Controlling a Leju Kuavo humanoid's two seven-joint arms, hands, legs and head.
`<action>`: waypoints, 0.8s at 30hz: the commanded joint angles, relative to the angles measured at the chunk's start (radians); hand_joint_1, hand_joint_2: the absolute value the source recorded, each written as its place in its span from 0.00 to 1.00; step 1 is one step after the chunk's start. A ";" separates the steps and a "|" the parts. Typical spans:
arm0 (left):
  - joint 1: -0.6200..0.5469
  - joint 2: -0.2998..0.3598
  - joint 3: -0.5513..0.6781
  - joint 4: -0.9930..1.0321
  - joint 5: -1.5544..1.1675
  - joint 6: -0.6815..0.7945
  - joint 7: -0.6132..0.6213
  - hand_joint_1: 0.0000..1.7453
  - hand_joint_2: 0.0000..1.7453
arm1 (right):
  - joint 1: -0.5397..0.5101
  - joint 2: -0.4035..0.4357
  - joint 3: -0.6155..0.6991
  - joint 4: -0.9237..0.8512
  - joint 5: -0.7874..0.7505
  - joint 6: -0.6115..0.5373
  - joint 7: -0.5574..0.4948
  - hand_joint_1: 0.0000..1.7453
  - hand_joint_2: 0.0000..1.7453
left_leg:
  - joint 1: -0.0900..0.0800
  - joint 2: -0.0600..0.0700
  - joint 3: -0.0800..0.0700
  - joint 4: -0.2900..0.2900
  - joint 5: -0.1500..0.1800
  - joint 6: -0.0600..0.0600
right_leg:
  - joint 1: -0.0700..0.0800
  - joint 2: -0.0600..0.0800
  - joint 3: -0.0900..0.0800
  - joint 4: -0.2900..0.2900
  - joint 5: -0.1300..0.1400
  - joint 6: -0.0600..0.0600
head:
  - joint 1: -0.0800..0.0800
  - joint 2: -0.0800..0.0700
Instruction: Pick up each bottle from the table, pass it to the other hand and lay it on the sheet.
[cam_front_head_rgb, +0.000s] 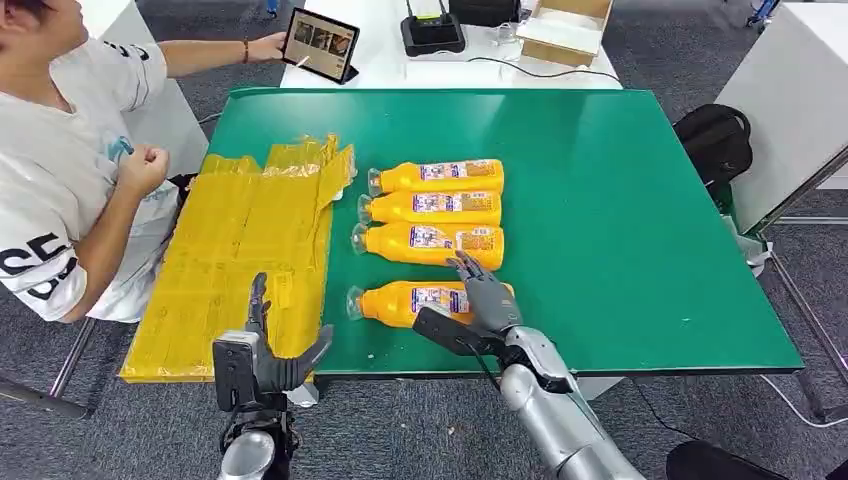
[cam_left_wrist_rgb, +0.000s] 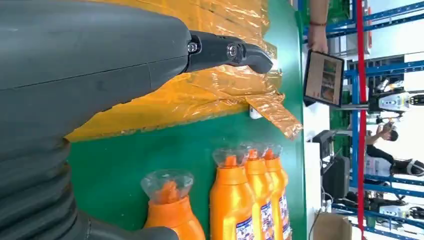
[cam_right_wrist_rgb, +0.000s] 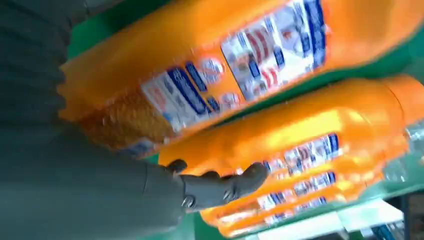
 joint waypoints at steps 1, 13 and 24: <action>-0.034 0.005 0.016 0.100 0.009 -0.015 0.002 0.00 1.00 | -0.098 -0.045 0.049 0.217 0.023 0.044 0.089 0.00 1.00 | 0.000 0.001 0.007 -0.002 -0.002 0.001 | 0.001 -0.001 0.007 -0.002 -0.001 -0.003 | 0.000 0.000; -0.045 0.005 0.007 0.140 0.010 -0.023 0.022 0.00 1.00 | -0.160 -0.072 0.113 0.259 0.031 0.142 0.112 0.00 1.00 | 0.000 -0.001 0.010 -0.002 0.000 0.001 | 0.001 -0.002 0.010 -0.003 -0.001 -0.003 | 0.000 0.000; -0.059 0.003 0.012 0.168 0.020 -0.020 0.019 0.00 1.00 | -0.198 -0.099 0.148 0.301 -0.023 0.224 0.123 0.03 1.00 | 0.000 -0.001 0.012 -0.001 0.000 0.001 | 0.000 -0.002 0.011 -0.002 0.000 -0.002 | 0.000 0.000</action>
